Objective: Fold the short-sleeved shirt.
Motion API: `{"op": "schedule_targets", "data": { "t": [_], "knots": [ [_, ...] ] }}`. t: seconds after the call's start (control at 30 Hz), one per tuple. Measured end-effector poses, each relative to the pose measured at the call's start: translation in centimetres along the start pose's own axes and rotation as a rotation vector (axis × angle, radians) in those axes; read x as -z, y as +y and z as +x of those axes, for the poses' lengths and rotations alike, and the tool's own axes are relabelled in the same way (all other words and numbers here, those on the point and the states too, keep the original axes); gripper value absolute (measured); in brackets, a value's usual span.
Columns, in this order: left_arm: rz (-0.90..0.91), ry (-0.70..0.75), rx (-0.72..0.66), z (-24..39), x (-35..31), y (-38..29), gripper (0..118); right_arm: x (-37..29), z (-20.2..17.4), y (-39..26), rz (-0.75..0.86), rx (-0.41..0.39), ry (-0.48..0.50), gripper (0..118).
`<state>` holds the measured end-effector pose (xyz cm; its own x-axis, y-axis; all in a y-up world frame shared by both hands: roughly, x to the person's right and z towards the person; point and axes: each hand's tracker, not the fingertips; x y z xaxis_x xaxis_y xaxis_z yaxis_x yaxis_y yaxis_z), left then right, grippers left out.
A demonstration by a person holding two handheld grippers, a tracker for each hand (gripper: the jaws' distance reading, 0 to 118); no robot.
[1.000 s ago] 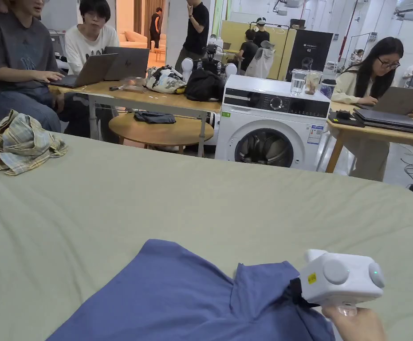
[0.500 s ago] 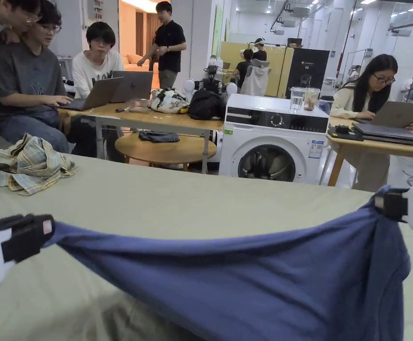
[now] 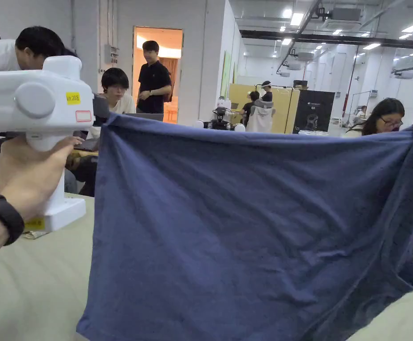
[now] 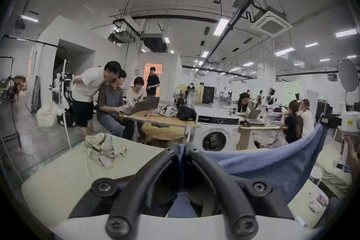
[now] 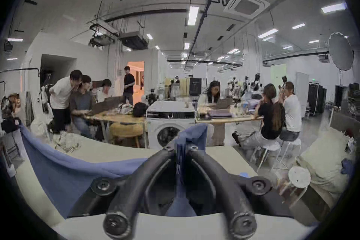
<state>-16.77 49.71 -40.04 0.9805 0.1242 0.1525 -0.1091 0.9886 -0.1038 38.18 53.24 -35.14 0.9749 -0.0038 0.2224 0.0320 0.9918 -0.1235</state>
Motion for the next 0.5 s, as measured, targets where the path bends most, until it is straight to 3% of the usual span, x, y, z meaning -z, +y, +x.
{"op": "schedule_targets", "data": {
  "t": [0.23, 0.5],
  "knots": [
    [-0.013, 0.060, 0.044, -3.0, 5.2, 3.2, 0, 3.5, -2.8, 3.2, 0.042, -0.010, -0.001, 2],
    [0.009, 0.117, 0.074, -3.3, 5.4, 3.5, 0, 7.7, -5.7, 5.7, 0.069, -0.051, 0.007, 2]
  ]
}}
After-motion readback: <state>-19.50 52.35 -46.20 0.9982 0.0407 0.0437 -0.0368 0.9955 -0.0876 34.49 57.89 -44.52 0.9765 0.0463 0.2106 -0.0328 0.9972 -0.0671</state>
